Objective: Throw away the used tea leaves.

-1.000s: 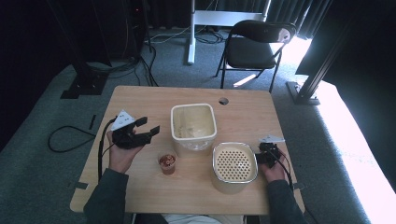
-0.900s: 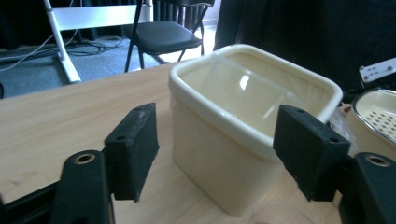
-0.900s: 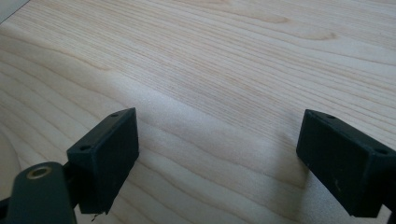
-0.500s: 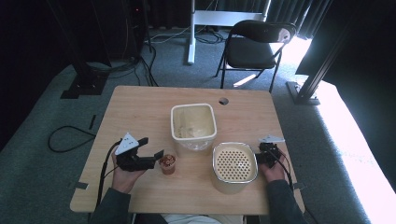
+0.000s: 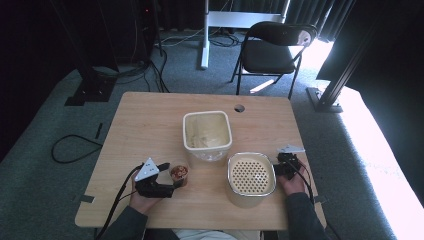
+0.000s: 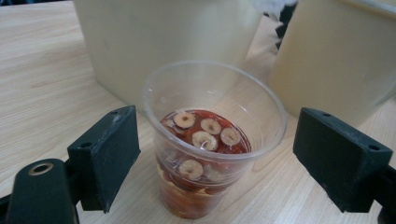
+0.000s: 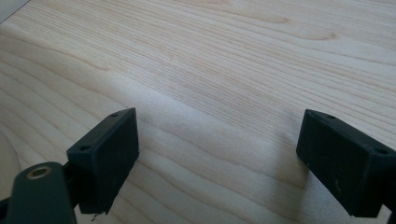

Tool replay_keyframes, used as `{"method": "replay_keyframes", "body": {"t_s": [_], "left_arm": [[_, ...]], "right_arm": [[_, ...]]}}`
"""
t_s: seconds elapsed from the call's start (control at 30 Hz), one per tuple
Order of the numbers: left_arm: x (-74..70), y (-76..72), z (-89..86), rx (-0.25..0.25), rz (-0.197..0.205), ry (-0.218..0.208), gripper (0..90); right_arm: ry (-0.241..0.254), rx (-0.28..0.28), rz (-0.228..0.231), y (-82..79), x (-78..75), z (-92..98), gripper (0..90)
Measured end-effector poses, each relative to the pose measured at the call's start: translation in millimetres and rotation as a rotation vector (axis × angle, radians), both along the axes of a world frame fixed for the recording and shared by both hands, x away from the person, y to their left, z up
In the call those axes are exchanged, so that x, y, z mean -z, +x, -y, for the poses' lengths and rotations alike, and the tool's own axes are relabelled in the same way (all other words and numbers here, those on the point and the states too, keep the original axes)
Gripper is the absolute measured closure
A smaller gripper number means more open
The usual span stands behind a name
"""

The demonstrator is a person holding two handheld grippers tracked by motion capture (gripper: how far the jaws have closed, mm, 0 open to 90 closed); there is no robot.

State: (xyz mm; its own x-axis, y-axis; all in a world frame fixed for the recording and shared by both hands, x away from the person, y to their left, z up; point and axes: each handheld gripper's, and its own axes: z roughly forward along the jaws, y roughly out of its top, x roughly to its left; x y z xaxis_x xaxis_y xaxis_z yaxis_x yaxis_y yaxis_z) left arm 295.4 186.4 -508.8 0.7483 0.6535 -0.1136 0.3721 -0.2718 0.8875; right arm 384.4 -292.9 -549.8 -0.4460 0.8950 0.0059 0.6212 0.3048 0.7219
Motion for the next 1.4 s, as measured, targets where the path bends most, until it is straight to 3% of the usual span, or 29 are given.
{"method": "replay_keyframes", "body": {"t_s": [0.2, 0.33, 0.6, 0.77, 1.03, 1.4], "left_arm": [[10.0, 9.5, 9.6, 0.013, -0.006, 0.063, 15.7], [10.6, 14.7, 12.8, 0.013, 0.012, 0.062, 24.9], [9.0, 15.3, 18.2, 0.024, 0.037, 0.067, 28.7], [6.8, 13.9, 19.4, 0.046, 0.032, 0.062, 31.8], [-8.5, 12.5, 22.2, 0.081, 0.04, 0.034, 33.2], [-43.3, 7.1, 33.1, 0.148, 0.058, -0.004, 33.7]], "right_arm": [[0.0, 0.0, 0.0, 0.0, 0.0, 0.0, 12.5], [0.0, 0.0, 0.0, 0.0, 0.0, 0.0, 12.5], [0.0, 0.0, 0.0, 0.0, 0.0, 0.0, 12.5], [0.0, 0.0, 0.0, 0.0, 0.0, 0.0, 12.4], [0.0, 0.006, 0.0, -0.3, 0.0, -0.8, 12.4], [0.0, 0.015, 0.003, -1.8, -0.2, -1.4, 14.1]]}}
